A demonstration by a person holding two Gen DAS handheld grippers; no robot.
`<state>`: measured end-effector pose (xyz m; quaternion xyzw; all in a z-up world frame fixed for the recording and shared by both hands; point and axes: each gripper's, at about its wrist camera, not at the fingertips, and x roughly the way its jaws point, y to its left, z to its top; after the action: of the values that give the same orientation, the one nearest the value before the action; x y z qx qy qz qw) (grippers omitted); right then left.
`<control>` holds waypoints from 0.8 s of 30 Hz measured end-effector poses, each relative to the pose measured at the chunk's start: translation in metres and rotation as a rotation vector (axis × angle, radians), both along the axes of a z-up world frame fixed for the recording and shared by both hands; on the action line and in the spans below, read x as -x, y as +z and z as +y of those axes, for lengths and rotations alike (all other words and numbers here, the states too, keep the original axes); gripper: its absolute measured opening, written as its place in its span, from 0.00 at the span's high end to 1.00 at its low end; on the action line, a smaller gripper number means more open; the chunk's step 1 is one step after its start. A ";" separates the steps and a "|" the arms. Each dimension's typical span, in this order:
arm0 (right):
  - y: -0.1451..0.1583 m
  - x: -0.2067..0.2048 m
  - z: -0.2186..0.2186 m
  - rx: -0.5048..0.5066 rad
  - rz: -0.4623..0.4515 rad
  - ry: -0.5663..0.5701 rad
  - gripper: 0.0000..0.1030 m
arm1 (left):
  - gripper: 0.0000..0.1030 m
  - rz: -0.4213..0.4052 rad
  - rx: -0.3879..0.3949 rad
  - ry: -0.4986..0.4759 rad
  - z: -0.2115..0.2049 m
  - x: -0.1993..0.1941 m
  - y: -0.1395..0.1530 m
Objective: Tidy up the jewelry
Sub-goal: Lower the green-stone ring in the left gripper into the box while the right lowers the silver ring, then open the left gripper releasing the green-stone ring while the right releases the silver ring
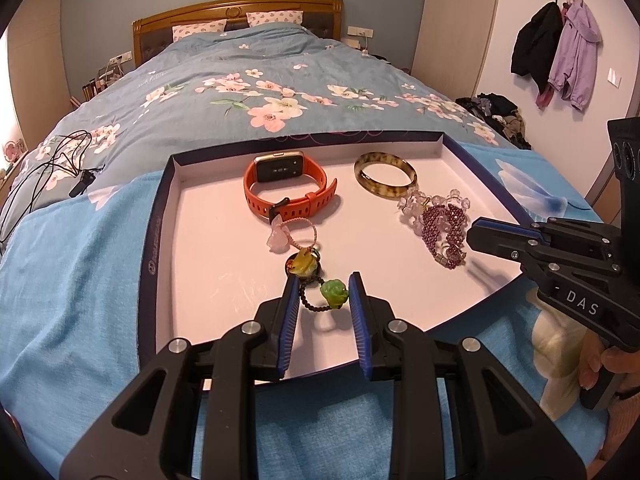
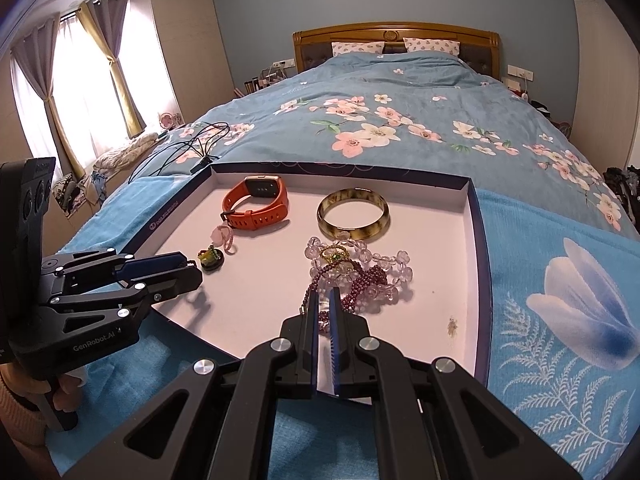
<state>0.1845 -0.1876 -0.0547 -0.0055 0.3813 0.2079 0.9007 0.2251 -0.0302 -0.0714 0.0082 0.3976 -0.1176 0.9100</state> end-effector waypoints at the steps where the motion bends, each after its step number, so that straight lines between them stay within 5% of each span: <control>1: 0.000 0.000 0.000 0.000 0.000 -0.002 0.95 | 0.75 0.002 0.000 0.001 0.000 0.000 0.000; 11: 0.002 0.005 -0.002 -0.011 -0.009 -0.009 0.87 | 0.70 -0.001 -0.002 0.009 0.001 -0.001 -0.002; 19: 0.011 0.016 -0.008 -0.034 -0.043 -0.021 0.67 | 0.49 -0.029 0.012 0.026 0.007 0.008 0.005; 24: 0.019 0.031 -0.014 -0.038 -0.101 -0.056 0.22 | 0.23 -0.096 0.010 0.036 0.012 0.031 0.019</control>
<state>0.1532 -0.2019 -0.0358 0.0120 0.3315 0.1893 0.9242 0.1946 -0.0183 -0.0525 0.0022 0.3531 -0.1028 0.9299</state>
